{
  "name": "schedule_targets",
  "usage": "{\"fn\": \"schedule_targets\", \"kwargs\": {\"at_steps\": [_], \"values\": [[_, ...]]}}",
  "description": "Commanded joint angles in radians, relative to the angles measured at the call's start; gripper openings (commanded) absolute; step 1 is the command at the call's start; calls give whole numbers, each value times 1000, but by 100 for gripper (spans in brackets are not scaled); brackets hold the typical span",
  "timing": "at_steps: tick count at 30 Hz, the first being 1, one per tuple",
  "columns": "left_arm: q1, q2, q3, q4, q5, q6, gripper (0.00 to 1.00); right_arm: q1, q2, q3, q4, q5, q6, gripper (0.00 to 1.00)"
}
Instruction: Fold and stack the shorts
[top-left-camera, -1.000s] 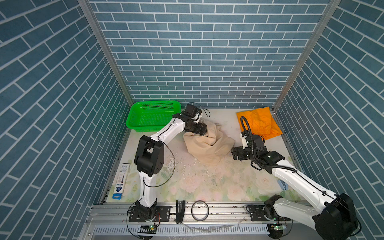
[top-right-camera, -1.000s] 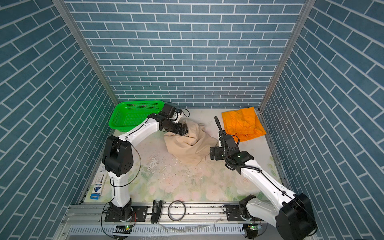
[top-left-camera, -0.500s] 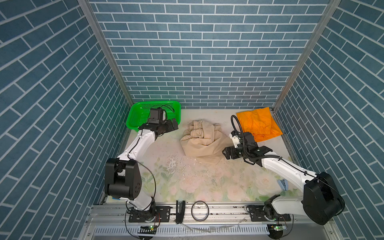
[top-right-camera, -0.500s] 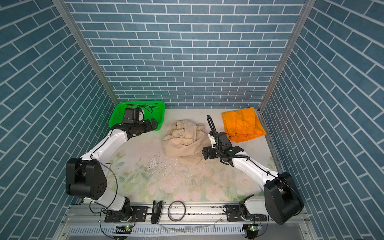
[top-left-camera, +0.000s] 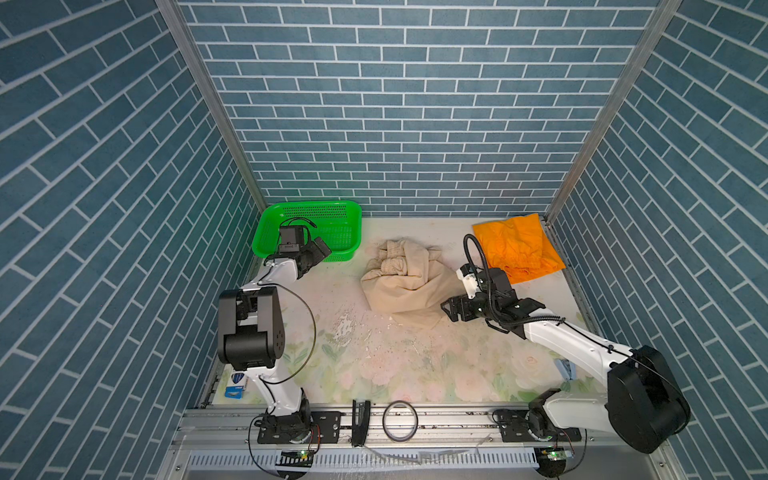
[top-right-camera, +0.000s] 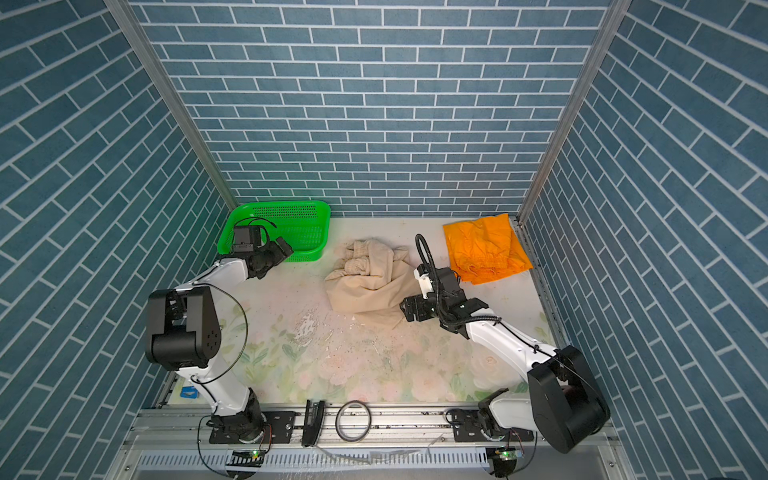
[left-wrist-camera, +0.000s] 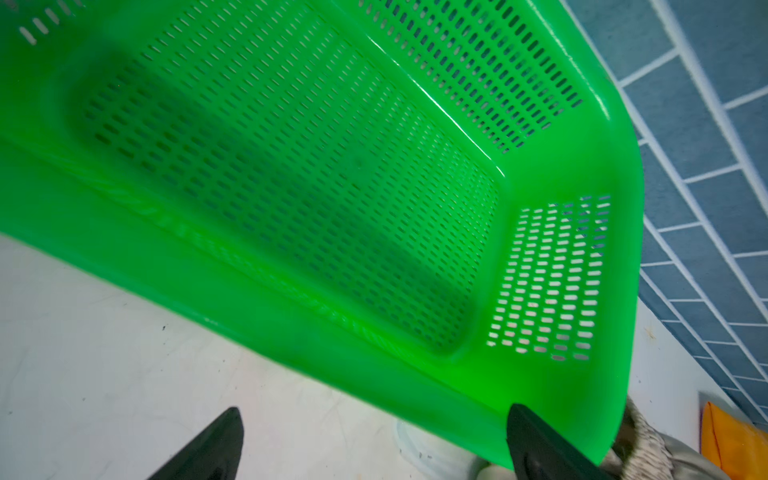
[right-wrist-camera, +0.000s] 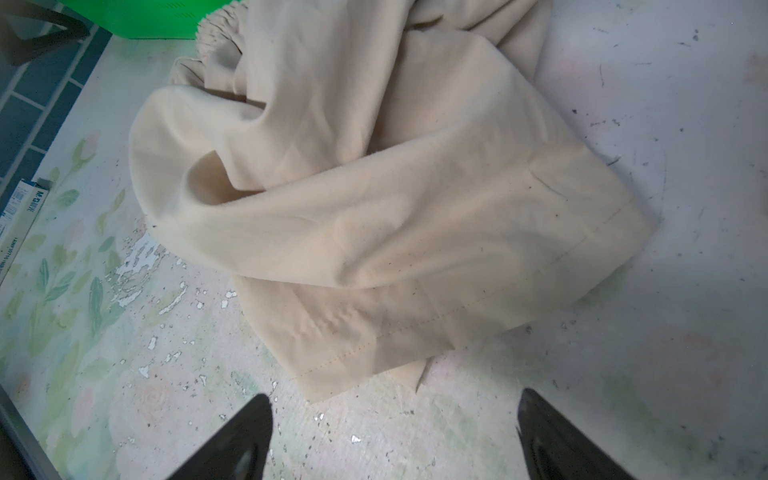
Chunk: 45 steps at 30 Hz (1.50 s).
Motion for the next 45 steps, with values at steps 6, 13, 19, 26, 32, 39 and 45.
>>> {"fn": "schedule_targets", "kwargs": {"at_steps": [6, 13, 19, 26, 32, 39, 45], "values": [[5, 112, 127, 32, 28, -25, 98, 3, -25, -28, 37, -24, 39, 92], [11, 225, 262, -103, 95, 61, 84, 3, -19, -30, 40, -23, 35, 92], [17, 222, 271, -215, 98, 156, 57, 4, -2, -26, 46, -31, 36, 92], [61, 155, 208, -315, 61, 220, 40, 4, 9, -22, 49, -44, 33, 92], [104, 94, 216, -475, 23, 298, 29, 4, 25, -11, 66, -63, 38, 92], [172, 3, 96, -494, 25, 337, 14, 4, 50, -4, 86, -99, 44, 92], [195, -17, 99, -518, -40, 392, 11, 4, 41, -6, 78, -106, 40, 92]]}}
